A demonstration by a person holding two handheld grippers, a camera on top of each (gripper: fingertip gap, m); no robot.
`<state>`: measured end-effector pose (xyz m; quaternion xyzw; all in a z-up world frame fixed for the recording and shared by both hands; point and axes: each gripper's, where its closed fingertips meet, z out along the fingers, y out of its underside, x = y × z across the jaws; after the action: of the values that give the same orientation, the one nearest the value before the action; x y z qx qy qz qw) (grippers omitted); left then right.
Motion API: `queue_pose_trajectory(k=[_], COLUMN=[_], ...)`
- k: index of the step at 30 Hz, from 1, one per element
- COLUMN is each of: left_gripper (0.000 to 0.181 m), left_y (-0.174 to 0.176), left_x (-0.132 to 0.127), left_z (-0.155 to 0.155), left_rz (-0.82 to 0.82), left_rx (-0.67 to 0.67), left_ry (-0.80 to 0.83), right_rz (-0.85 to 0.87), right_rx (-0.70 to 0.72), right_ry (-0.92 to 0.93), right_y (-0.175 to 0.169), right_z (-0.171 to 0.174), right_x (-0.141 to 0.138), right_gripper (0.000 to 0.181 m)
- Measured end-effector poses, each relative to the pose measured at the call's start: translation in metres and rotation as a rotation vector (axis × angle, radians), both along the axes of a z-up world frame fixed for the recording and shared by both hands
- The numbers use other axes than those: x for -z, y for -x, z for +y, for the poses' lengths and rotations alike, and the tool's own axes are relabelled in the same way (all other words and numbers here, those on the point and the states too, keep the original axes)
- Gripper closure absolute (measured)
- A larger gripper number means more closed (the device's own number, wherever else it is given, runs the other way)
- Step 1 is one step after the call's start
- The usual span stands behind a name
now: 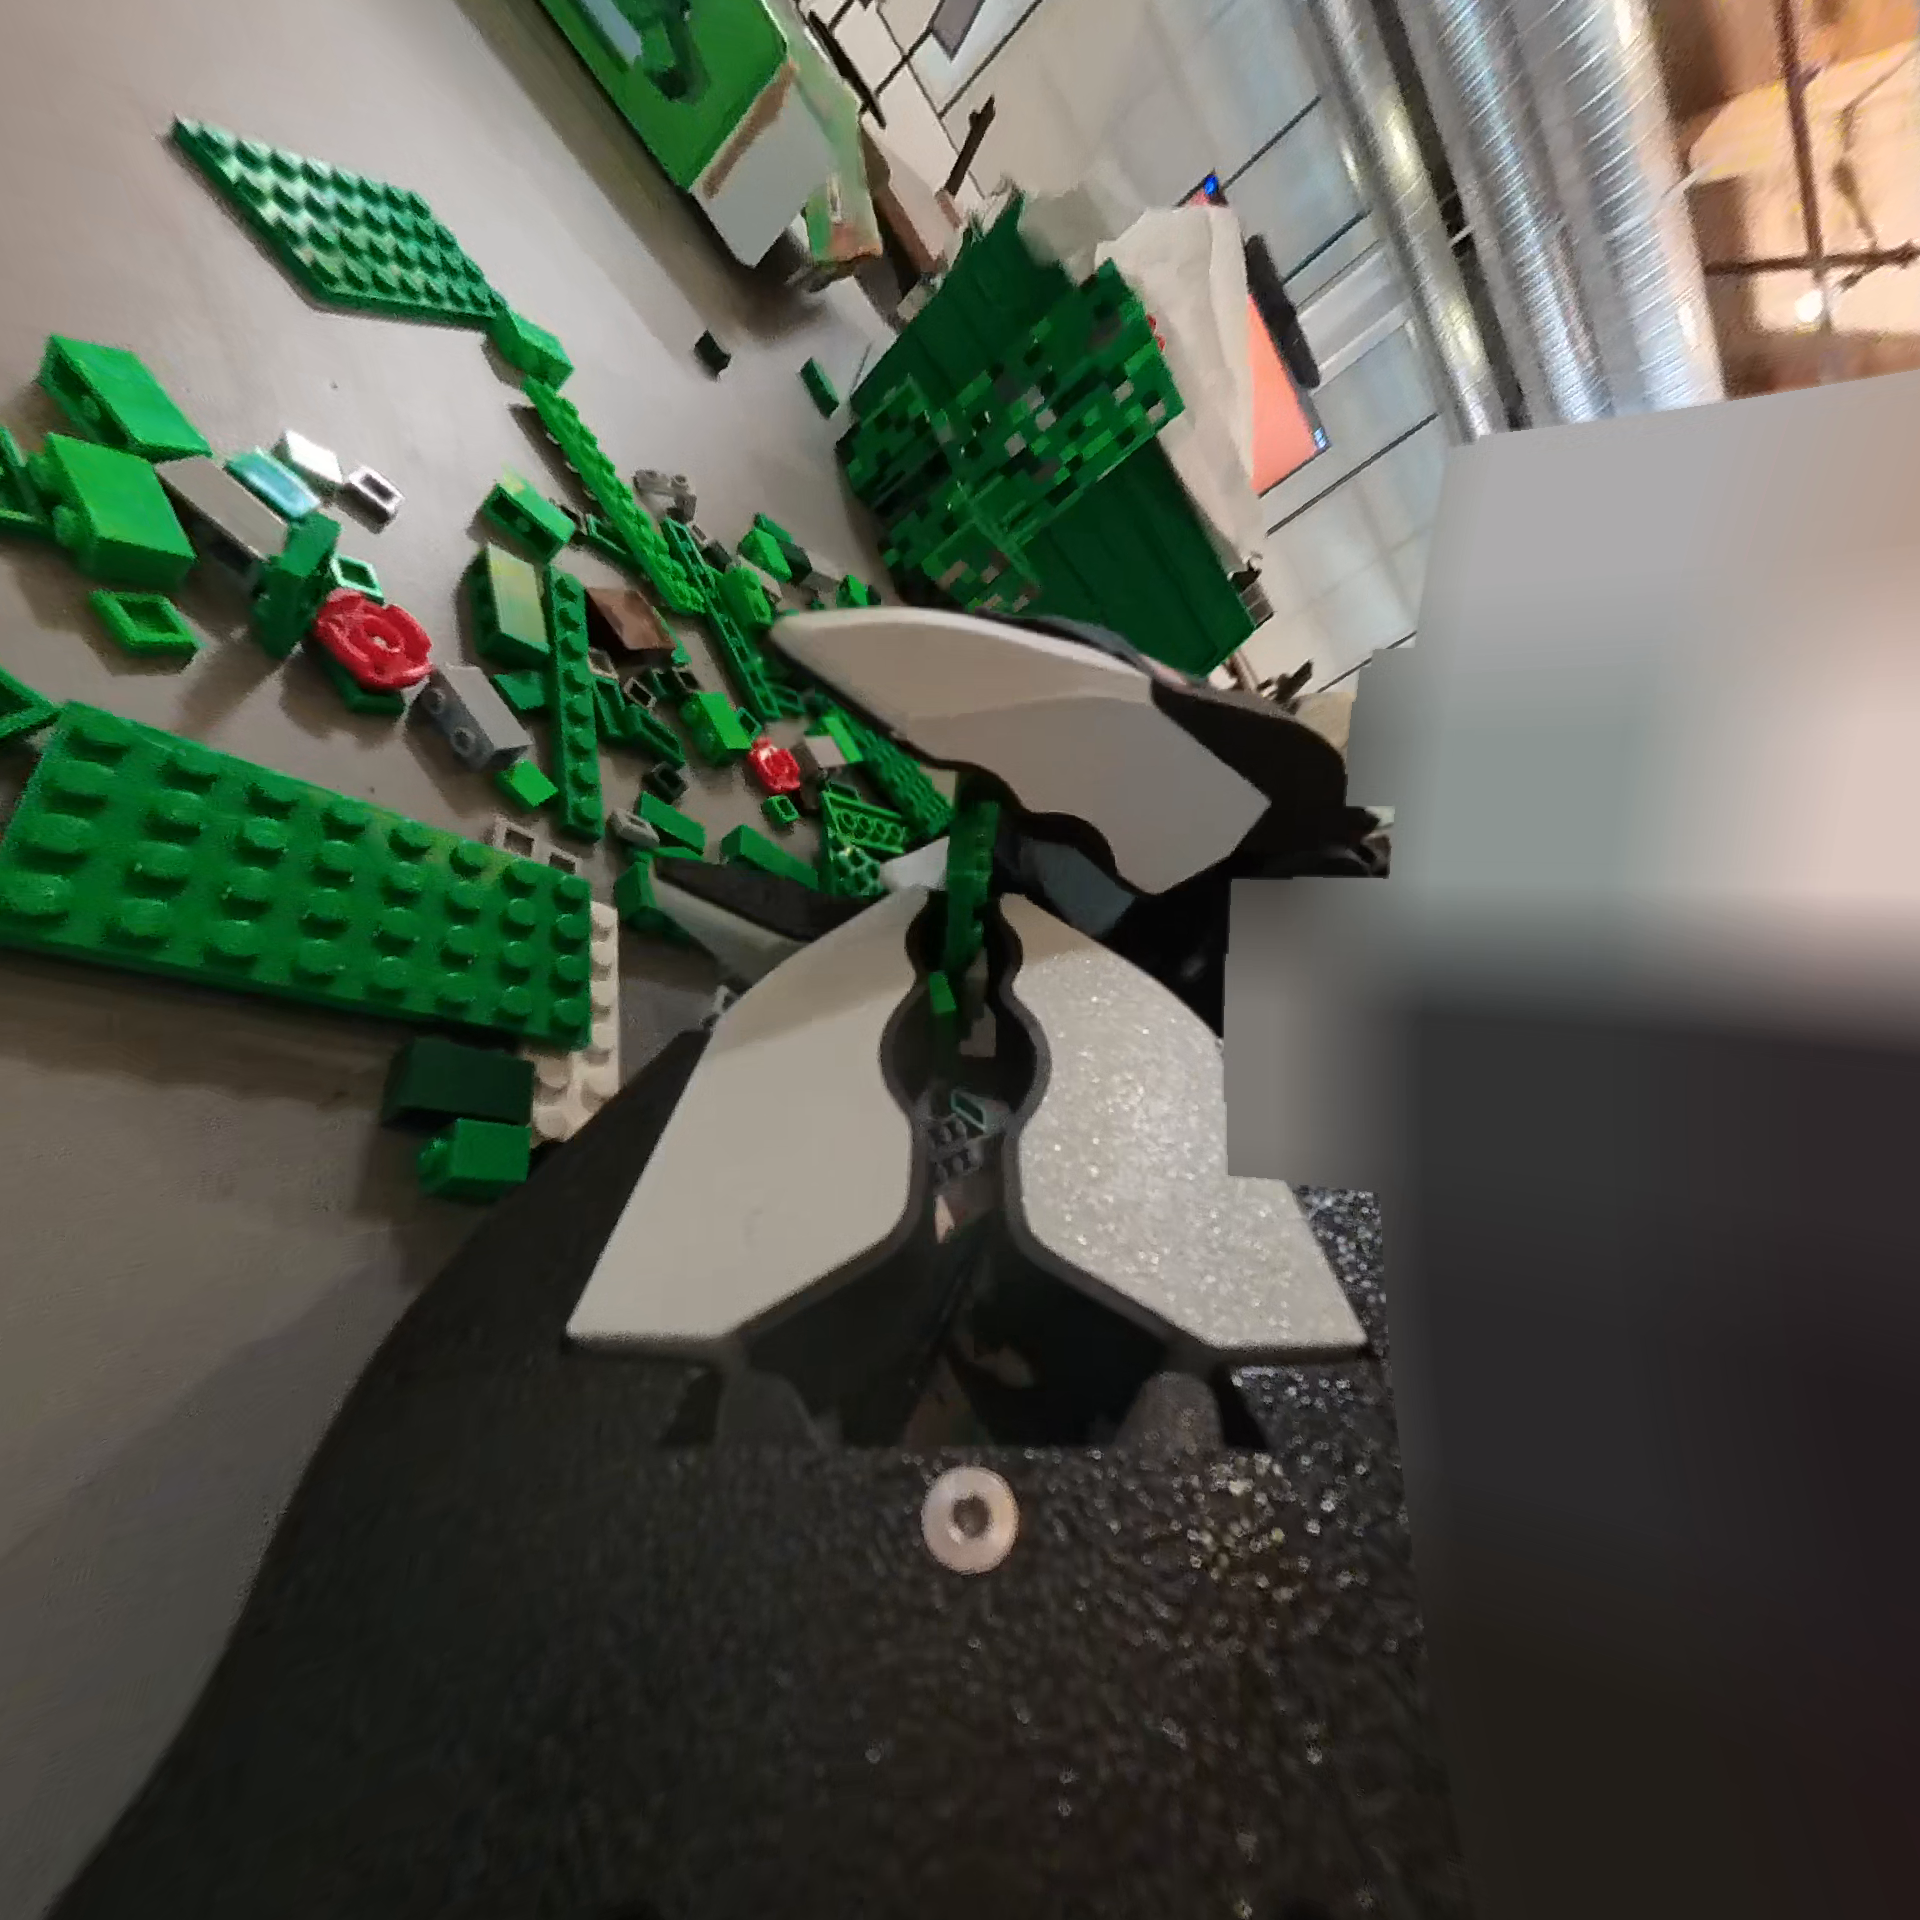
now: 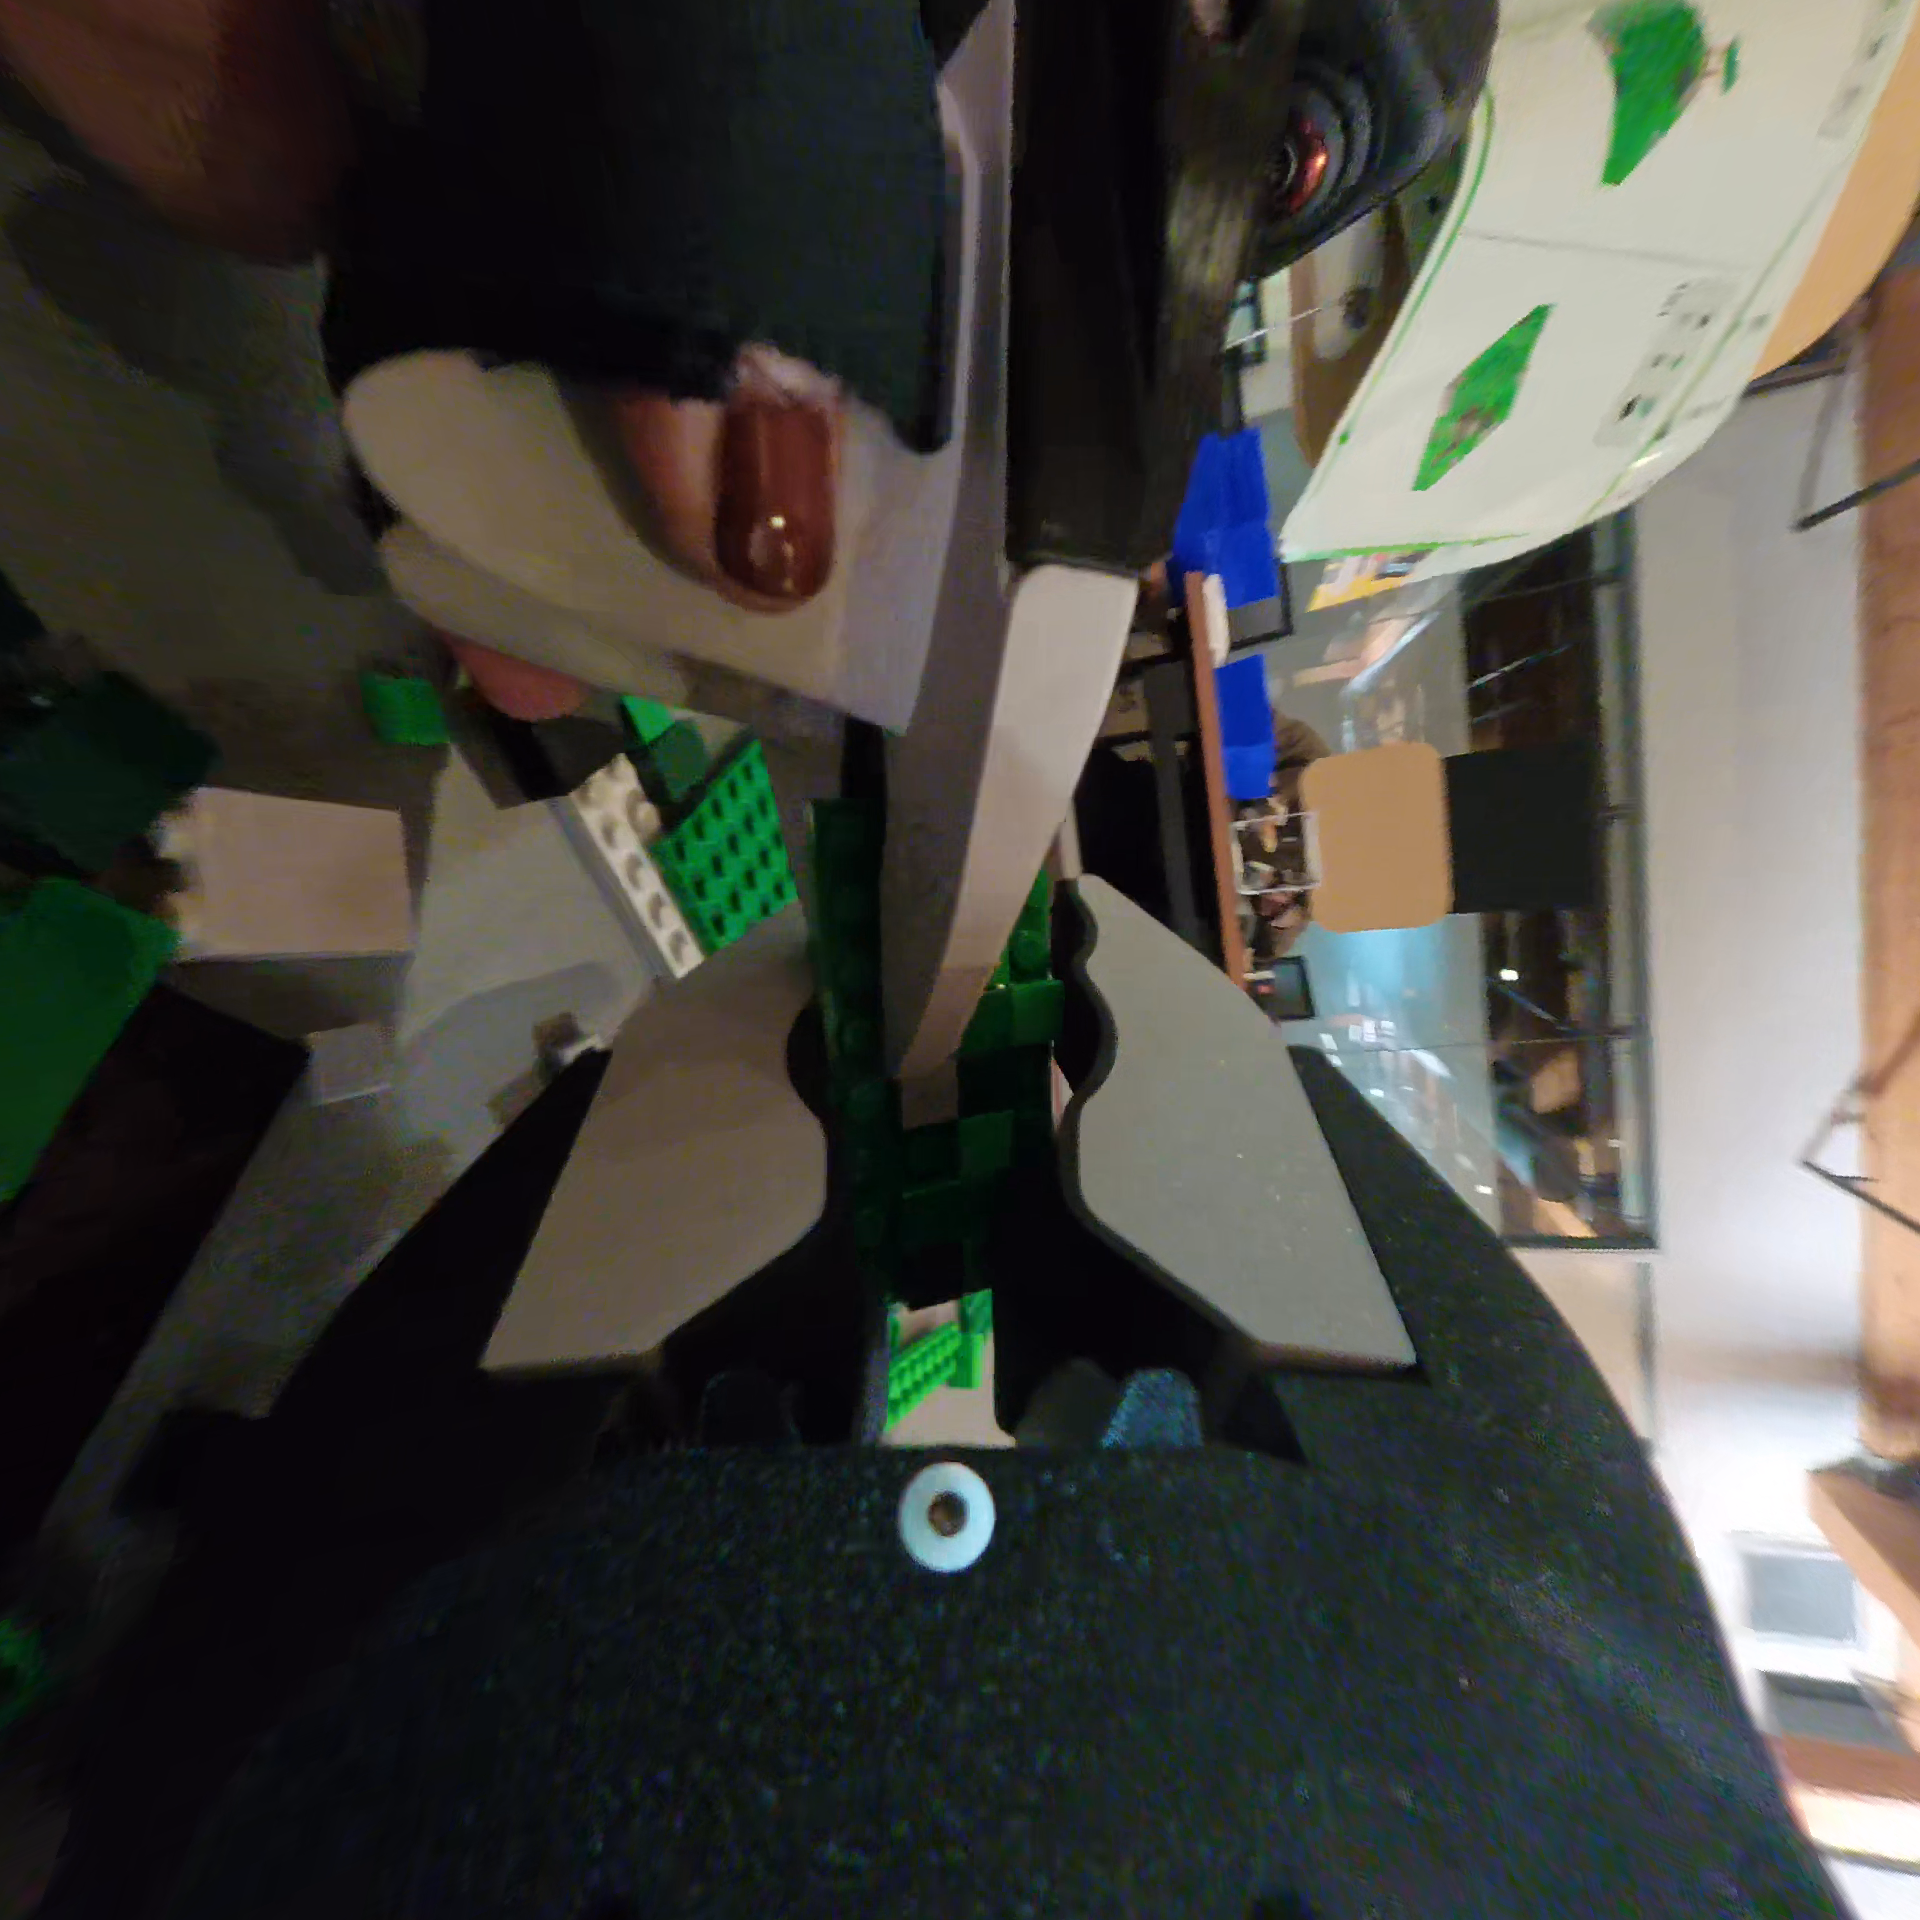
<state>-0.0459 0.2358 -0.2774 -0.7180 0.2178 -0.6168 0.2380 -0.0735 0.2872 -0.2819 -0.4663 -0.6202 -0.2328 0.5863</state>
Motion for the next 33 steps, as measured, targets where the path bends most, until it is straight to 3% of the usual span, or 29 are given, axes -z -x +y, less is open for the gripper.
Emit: queue_pose_trajectory(k=[2, 4, 9, 14, 24, 27, 30, 32, 33], left_gripper=[0.174, 0.175, 0.175, 0.175, 0.176, 0.175, 0.172, 0.158, 0.164], left_y=[0.001, 0.005, 0.006, 0.01, 0.013, 0.008, 0.005, 0.006, 0.006], left_x=[-0.001, -0.007, -0.001, 0.001, -0.004, -0.002, -0.007, -0.01, -0.01], left_z=[0.002, 0.007, 0.009, 0.015, 0.016, 0.008, 0.002, 0.001, -0.003], left_rz=[-0.019, -0.127, -0.057, -0.011, -0.04, -0.021, -0.035, -0.043, -0.045], left_rx=[-0.008, -0.024, -0.059, -0.126, -0.131, -0.072, -0.018, -0.004, 0.031], left_ry=[0.024, 0.158, 0.09, 0.033, 0.002, -0.012, -0.056, -0.069, -0.067], right_rz=[-0.041, -0.143, 0.049, 0.168, 0.112, 0.022, -0.037, -0.075, -0.087], right_rx=[0.006, 0.024, 0.033, 0.085, 0.086, 0.077, -0.014, -0.071, -0.083], right_ry=[-0.118, -0.301, 0.0, 0.16, 0.191, 0.122, 0.066, 0.014, -0.009], right_y=[0.001, 0.003, 0.0, -0.014, -0.02, -0.024, -0.025, -0.026, -0.026], right_z=[0.001, 0.0, 0.005, 0.012, 0.011, 0.012, 0.006, 0.001, 0.0], right_x=[-0.006, -0.012, 0.002, 0.004, 0.009, 0.01, 0.005, 0.002, 0.001], right_gripper=[0.146, 0.151, 0.15, 0.125, 0.118, 0.148, 0.149, 0.15, 0.15])
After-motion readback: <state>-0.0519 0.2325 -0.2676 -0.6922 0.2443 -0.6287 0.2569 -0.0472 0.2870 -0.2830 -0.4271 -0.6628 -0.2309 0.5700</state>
